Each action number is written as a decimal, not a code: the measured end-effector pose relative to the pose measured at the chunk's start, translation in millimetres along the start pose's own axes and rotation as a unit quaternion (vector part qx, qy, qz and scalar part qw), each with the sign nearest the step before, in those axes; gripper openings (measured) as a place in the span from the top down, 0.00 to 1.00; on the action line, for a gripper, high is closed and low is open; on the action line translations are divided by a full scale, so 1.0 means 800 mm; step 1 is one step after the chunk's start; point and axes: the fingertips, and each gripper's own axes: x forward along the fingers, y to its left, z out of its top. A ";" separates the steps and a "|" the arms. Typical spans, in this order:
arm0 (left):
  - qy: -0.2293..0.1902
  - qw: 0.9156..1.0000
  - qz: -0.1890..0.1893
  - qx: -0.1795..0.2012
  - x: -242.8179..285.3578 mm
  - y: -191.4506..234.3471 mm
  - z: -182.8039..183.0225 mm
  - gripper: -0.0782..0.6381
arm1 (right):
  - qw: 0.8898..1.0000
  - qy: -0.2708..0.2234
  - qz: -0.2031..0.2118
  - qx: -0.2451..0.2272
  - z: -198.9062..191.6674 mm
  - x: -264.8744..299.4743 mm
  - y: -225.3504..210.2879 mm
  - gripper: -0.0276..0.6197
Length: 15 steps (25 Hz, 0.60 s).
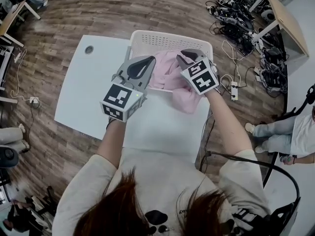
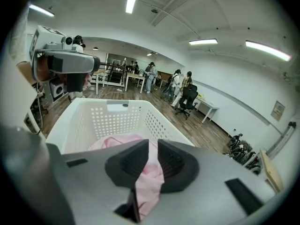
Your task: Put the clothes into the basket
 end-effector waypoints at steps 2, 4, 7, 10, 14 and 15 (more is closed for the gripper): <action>0.001 1.000 -0.002 -0.003 0.004 -0.002 0.000 0.88 | 1.000 -0.005 -0.005 0.004 0.001 -0.002 0.001 0.89; 0.000 1.000 -0.002 -0.008 0.006 -0.002 -0.001 0.88 | 1.000 -0.008 -0.007 0.007 0.003 -0.001 0.001 0.91; 0.005 1.000 0.001 -0.010 0.008 0.001 -0.005 0.88 | 1.000 -0.018 -0.009 0.020 0.011 -0.001 0.004 0.93; 0.007 1.000 -0.002 -0.011 0.009 -0.002 -0.012 0.88 | 0.999 -0.034 -0.011 0.033 0.019 -0.004 0.008 0.94; 0.008 1.000 -0.002 -0.016 0.012 -0.007 -0.014 0.88 | 0.998 -0.049 -0.021 0.043 0.021 -0.011 0.009 0.94; 0.008 1.000 -0.002 -0.018 0.013 -0.009 -0.014 0.88 | 0.997 -0.054 -0.022 0.044 0.023 -0.013 0.010 0.94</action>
